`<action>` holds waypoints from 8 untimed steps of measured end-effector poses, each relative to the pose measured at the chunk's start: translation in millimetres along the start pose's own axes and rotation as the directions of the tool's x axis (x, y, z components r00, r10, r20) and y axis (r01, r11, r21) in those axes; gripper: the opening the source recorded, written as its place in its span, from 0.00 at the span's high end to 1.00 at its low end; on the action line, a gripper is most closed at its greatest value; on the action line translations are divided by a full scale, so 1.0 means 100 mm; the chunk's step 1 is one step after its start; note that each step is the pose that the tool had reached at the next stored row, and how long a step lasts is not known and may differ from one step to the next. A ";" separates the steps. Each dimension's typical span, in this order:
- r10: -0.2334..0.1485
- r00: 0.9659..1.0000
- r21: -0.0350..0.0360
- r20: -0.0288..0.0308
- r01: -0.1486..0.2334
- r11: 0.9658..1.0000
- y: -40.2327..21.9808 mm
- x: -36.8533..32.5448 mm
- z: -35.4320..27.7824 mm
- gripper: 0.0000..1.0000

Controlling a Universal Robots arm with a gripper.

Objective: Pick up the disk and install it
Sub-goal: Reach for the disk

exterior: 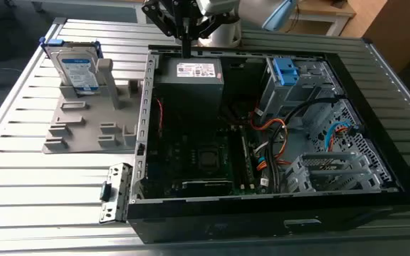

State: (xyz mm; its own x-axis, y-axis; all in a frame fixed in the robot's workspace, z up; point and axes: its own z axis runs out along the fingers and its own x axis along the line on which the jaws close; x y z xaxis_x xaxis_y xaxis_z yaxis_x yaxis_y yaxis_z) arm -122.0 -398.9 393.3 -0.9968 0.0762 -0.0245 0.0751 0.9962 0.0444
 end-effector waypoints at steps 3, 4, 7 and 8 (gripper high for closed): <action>0.000 1.000 0.000 0.000 0.000 1.000 0.000 0.000 0.000 0.89; 0.000 1.000 0.000 0.000 0.000 1.000 0.000 0.000 0.000 0.89; 0.000 1.000 0.000 0.000 0.000 1.000 0.000 0.006 -0.001 0.89; 0.000 1.000 0.000 0.000 0.000 1.000 -0.001 0.013 0.000 0.89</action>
State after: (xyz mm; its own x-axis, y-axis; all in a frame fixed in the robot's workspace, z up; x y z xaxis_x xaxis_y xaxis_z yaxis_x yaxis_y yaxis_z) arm -123.2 -398.9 393.3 -0.9968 0.0764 -0.0245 0.0753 0.9962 0.0444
